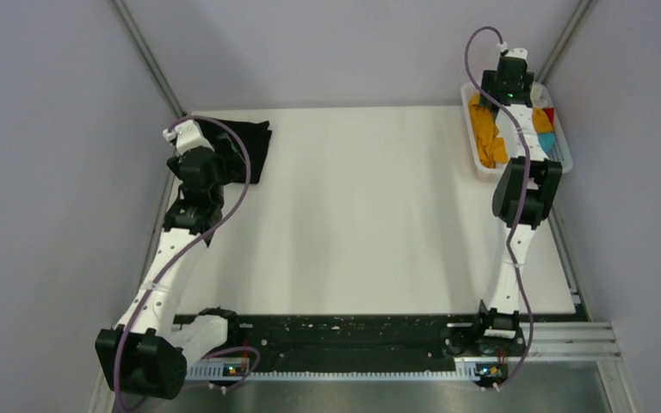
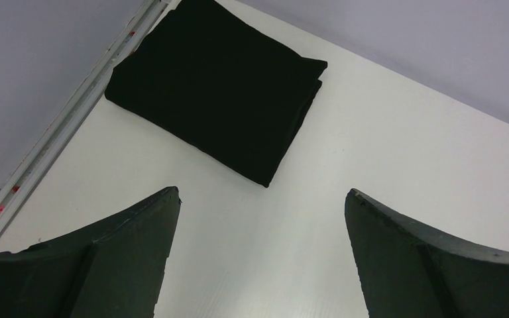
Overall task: Fold and stack the t-shirts
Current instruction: Grab crumpled tshirt from bin with the right arm
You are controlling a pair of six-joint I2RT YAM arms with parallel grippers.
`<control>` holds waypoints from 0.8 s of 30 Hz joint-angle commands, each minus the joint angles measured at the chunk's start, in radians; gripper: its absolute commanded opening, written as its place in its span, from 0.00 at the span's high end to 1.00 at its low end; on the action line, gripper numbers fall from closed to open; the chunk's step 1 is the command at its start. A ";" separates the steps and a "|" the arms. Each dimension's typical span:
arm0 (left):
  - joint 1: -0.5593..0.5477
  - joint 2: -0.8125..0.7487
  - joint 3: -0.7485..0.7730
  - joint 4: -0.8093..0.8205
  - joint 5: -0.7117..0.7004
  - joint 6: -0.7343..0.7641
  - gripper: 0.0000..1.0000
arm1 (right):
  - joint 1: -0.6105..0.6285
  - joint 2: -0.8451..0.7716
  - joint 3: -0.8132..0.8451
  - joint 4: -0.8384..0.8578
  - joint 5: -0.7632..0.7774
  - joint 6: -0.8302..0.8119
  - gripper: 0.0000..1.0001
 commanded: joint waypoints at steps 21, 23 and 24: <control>0.004 0.004 0.055 0.048 -0.009 -0.006 0.01 | 0.003 -0.092 0.189 0.070 0.005 -0.107 1.00; 0.004 0.000 0.049 0.056 -0.007 -0.018 0.01 | 0.010 -0.145 0.185 0.079 -0.009 -0.098 1.00; 0.004 -0.003 0.044 0.062 -0.007 -0.024 0.01 | 0.017 -0.173 0.181 0.090 -0.007 -0.102 1.00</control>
